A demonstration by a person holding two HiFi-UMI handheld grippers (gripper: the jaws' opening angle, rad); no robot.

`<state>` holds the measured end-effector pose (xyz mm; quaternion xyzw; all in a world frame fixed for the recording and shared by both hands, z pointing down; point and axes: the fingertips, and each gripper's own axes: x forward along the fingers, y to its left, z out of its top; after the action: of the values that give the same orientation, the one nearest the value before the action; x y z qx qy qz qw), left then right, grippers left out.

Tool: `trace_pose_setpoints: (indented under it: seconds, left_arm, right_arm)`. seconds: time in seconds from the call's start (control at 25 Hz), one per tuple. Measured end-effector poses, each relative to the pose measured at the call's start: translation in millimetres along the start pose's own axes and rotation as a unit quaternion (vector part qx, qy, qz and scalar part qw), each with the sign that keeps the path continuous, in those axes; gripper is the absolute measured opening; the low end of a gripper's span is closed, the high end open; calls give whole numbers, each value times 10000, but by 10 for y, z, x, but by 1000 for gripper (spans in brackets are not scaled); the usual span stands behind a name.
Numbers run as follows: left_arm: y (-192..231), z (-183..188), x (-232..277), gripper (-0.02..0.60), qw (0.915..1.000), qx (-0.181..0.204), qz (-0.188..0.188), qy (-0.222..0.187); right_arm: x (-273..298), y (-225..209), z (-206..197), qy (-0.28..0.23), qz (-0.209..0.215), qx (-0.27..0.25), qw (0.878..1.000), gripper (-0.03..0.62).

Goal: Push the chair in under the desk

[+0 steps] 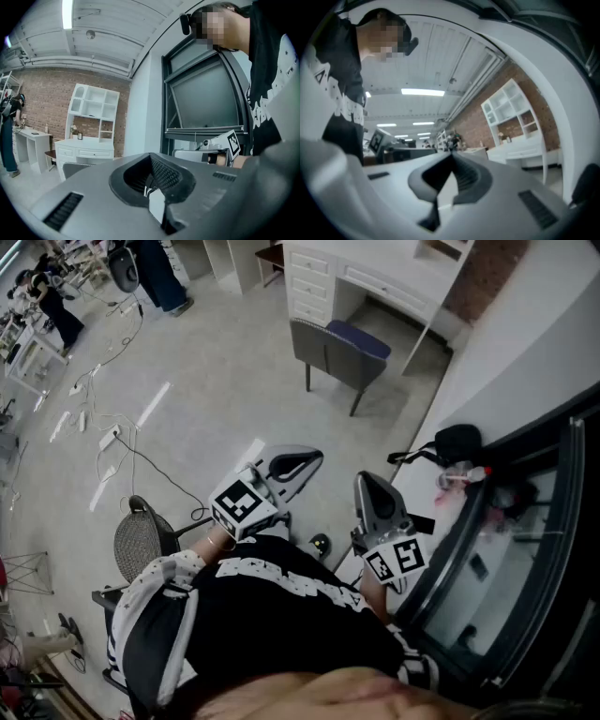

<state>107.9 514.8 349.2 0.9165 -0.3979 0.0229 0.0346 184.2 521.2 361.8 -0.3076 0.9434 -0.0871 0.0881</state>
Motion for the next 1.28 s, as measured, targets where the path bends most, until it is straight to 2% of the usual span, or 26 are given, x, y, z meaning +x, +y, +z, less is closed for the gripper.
trace_pose_setpoints:
  seconds: [0.84,1.28]
  left_arm:
    - [-378,-55,83,31,9999,-30,169,-14]
    - [-367,-26,-40,31,9993,-36,371,-51]
  right_arm:
    - [-515,-46,30,-107,-12,21,9999,32]
    - [-501,35,20,-99,124,65,9999,31]
